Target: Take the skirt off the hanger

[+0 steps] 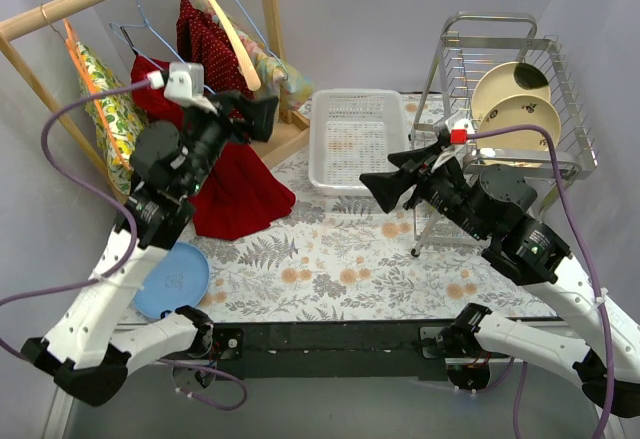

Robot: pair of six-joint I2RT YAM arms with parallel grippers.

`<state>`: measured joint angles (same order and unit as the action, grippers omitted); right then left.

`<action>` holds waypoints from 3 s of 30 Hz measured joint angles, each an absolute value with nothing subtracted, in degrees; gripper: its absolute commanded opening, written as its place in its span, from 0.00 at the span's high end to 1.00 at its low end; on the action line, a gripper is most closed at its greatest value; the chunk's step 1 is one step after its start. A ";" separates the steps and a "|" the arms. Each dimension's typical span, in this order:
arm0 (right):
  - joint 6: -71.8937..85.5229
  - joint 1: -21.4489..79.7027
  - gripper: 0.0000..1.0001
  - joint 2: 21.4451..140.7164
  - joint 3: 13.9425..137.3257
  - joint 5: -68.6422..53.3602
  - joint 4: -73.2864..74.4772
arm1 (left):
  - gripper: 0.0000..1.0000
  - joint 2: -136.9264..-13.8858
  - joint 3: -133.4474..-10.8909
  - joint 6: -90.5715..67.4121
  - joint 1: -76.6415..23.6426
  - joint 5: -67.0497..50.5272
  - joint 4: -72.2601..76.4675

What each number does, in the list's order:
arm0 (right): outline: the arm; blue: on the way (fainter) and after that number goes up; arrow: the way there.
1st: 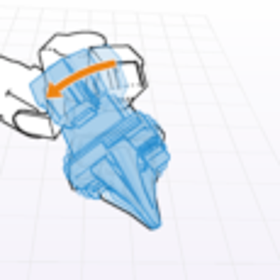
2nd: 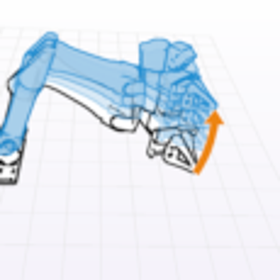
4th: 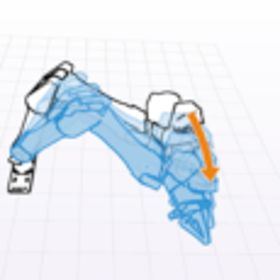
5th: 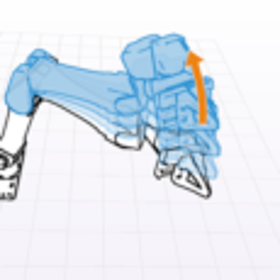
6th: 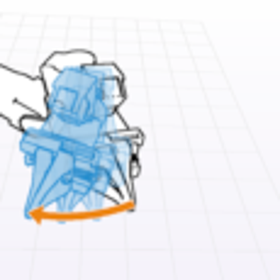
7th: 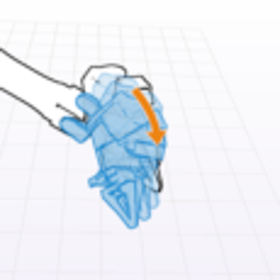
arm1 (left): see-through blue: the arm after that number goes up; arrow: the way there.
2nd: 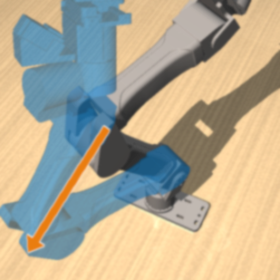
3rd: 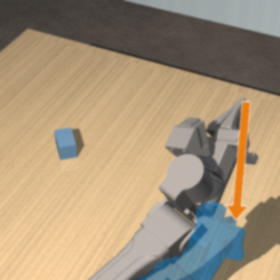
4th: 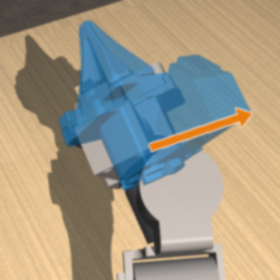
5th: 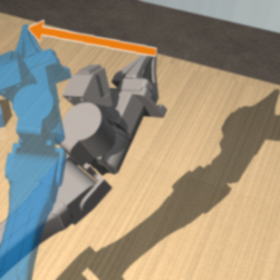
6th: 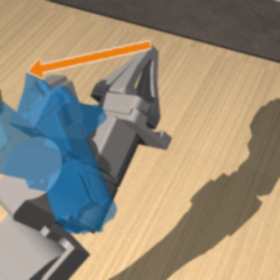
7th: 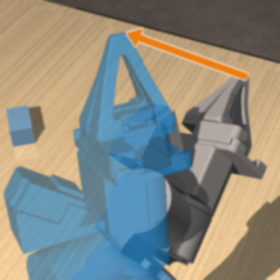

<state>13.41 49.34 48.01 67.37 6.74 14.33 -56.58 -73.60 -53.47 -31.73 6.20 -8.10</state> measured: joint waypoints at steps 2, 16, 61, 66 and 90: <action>13.74 49.34 0.25 46.81 65.10 3.99 12.40 | 0.26 -61.87 -81.34 -52.62 -31.73 9.08 -9.72; 14.02 49.34 0.32 44.36 58.43 -6.50 7.11 | 0.40 -84.51 -112.20 -49.45 -30.41 31.29 -30.63; 18.33 49.36 0.31 47.97 56.62 -9.15 4.95 | 1.00 -69.47 -83.50 -42.06 -7.55 56.01 -27.75; 19.09 49.34 0.31 47.97 56.62 -9.15 4.93 | 1.00 -70.06 -88.58 -43.33 -7.55 53.23 -31.38; 20.01 49.34 0.31 50.09 56.55 -9.58 3.62 | 1.00 -67.31 -94.65 -44.25 -7.33 39.09 -33.93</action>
